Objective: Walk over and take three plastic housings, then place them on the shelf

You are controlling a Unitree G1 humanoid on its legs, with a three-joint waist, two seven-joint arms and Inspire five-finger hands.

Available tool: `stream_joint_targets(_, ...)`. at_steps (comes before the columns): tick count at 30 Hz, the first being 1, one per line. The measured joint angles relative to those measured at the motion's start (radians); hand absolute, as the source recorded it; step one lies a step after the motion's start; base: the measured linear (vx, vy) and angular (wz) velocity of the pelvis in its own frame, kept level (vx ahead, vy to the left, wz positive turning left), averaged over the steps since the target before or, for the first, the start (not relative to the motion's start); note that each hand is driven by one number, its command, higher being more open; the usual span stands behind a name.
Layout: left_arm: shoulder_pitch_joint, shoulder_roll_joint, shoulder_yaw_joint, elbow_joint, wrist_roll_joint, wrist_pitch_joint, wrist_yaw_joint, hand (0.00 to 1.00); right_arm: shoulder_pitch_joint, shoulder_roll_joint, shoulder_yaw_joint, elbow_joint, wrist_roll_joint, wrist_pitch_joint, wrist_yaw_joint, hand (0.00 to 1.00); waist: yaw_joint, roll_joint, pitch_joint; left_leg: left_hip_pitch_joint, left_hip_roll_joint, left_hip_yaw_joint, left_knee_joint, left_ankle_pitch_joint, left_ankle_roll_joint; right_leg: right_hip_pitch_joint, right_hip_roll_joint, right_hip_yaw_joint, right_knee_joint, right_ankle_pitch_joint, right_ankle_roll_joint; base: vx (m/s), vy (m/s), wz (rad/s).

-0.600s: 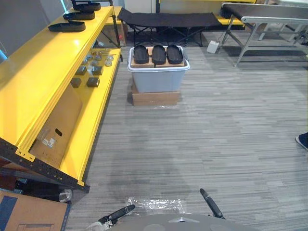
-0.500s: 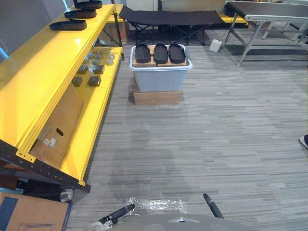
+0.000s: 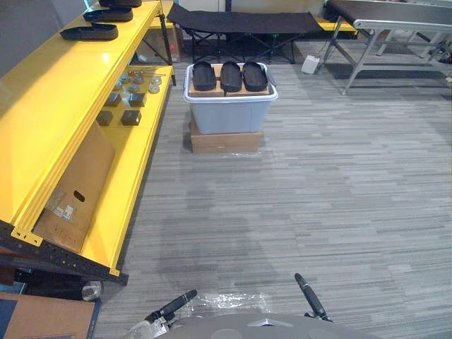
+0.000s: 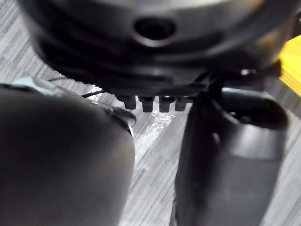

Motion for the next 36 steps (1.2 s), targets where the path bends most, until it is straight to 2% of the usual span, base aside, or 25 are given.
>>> stream_joint_targets(2,0.000,-0.001,0.000,0.000,0.000,-0.009,0.000,1.00,0.000,0.000,0.001,0.000,0.000,-0.001,0.000,1.00,-0.003,-0.001,0.000,0.004,0.000,0.000,-0.012,0.008,0.001,0.000,0.001,-0.003,0.000,0.000,0.000,-0.05,-0.026,0.03)
stream_joint_targets(6,-0.006,-0.006,0.000,-0.001,-0.001,-0.067,0.016,1.00,-0.003,0.000,0.002,-0.004,-0.029,-0.003,0.001,1.00,-0.005,-0.002,0.012,0.009,0.000,0.001,-0.014,0.012,0.005,0.002,0.001,-0.010,-0.001,0.000,0.000,-0.06,-0.017,-0.02)
stream_joint_targets(11,-0.009,-0.030,-0.012,-0.056,0.018,-0.174,0.132,1.00,-0.013,-0.001,0.002,-0.005,-0.039,-0.031,-0.006,1.00,-0.010,-0.012,0.021,0.013,-0.004,-0.001,-0.040,0.031,0.022,-0.001,0.001,-0.024,-0.002,0.001,-0.002,-0.07,-0.009,0.04)
stream_joint_targets(13,-0.010,-0.033,-0.018,-0.090,0.022,-0.208,0.143,1.00,-0.014,-0.001,0.002,-0.017,-0.037,-0.040,-0.006,1.00,-0.012,-0.017,0.024,0.013,-0.006,-0.002,-0.048,0.037,0.023,-0.005,0.001,-0.026,-0.003,0.002,-0.004,-0.05,-0.006,0.00)
stream_joint_targets(18,-0.023,-0.019,-0.063,-0.164,0.096,-0.278,0.102,1.00,-0.023,-0.009,0.003,-0.052,0.007,-0.037,0.039,1.00,-0.014,-0.019,0.026,0.001,-0.009,-0.002,-0.050,0.039,0.026,-0.019,-0.002,-0.027,-0.003,0.003,-0.005,-0.01,-0.001,0.00)
stream_joint_targets(25,-0.043,-0.020,-0.123,-0.180,0.042,-0.289,0.031,1.00,-0.037,-0.010,0.023,-0.063,0.004,-0.037,0.065,1.00,-0.015,-0.010,0.031,0.015,-0.009,0.013,-0.054,0.032,0.017,-0.027,-0.009,-0.029,0.038,-0.006,-0.009,0.00,0.008,-0.01)
stream_joint_targets(27,-0.047,-0.029,-0.151,-0.187,0.043,-0.283,0.016,1.00,-0.038,-0.010,0.021,-0.071,0.004,-0.040,0.061,1.00,-0.016,0.000,0.047,0.014,-0.001,0.016,-0.030,0.012,0.025,-0.093,-0.035,-0.036,0.216,-0.063,0.014,-0.01,0.072,0.08)
stream_joint_targets(28,-0.050,-0.031,-0.169,-0.194,0.044,-0.281,0.012,1.00,-0.036,-0.009,0.021,-0.072,0.007,-0.043,0.060,1.00,-0.015,0.001,0.057,0.011,0.004,0.018,-0.002,-0.011,0.048,-0.164,-0.060,-0.040,0.384,-0.092,0.021,-0.02,0.075,-0.03)
stream_joint_targets(30,-0.037,-0.030,-0.173,-0.200,0.047,-0.278,0.004,1.00,-0.032,0.002,0.024,-0.071,0.055,-0.051,0.063,1.00,-0.010,-0.014,0.085,0.014,-0.004,0.014,0.071,-0.069,0.086,-0.358,-0.153,-0.041,0.778,-0.102,0.004,0.00,0.076,-0.05)
stream_joint_targets(31,-0.034,-0.030,-0.177,-0.198,0.046,-0.277,0.007,1.00,-0.022,0.004,0.024,-0.071,0.062,-0.055,0.064,1.00,-0.013,-0.017,0.091,0.019,0.001,0.011,0.087,-0.078,0.094,-0.375,-0.158,-0.042,0.793,-0.119,0.001,0.08,0.076,0.11)
stream_joint_targets(33,-0.024,-0.015,-0.181,-0.197,0.046,-0.271,0.010,1.00,0.017,0.009,0.030,-0.071,0.061,-0.068,0.073,1.00,-0.015,-0.021,0.094,0.028,0.017,0.004,0.112,-0.095,0.084,-0.409,-0.152,-0.052,0.709,-0.135,0.002,0.17,0.043,0.17)
stream_joint_targets(35,-0.031,-0.010,-0.176,-0.203,0.047,-0.254,0.010,1.00,0.050,0.010,0.029,-0.070,0.041,-0.082,0.078,1.00,-0.019,-0.024,0.095,0.039,0.031,-0.007,0.112,-0.104,0.068,-0.418,-0.118,-0.054,0.437,-0.110,0.024,0.29,-0.034,0.19)
stream_joint_targets(36,-0.031,-0.006,-0.173,-0.207,0.047,-0.250,0.010,1.00,0.051,0.010,0.028,-0.069,0.041,-0.083,0.077,1.00,-0.019,-0.025,0.097,0.042,0.035,-0.006,0.113,-0.108,0.060,-0.416,-0.111,-0.057,0.367,-0.085,0.016,0.32,-0.100,0.02)
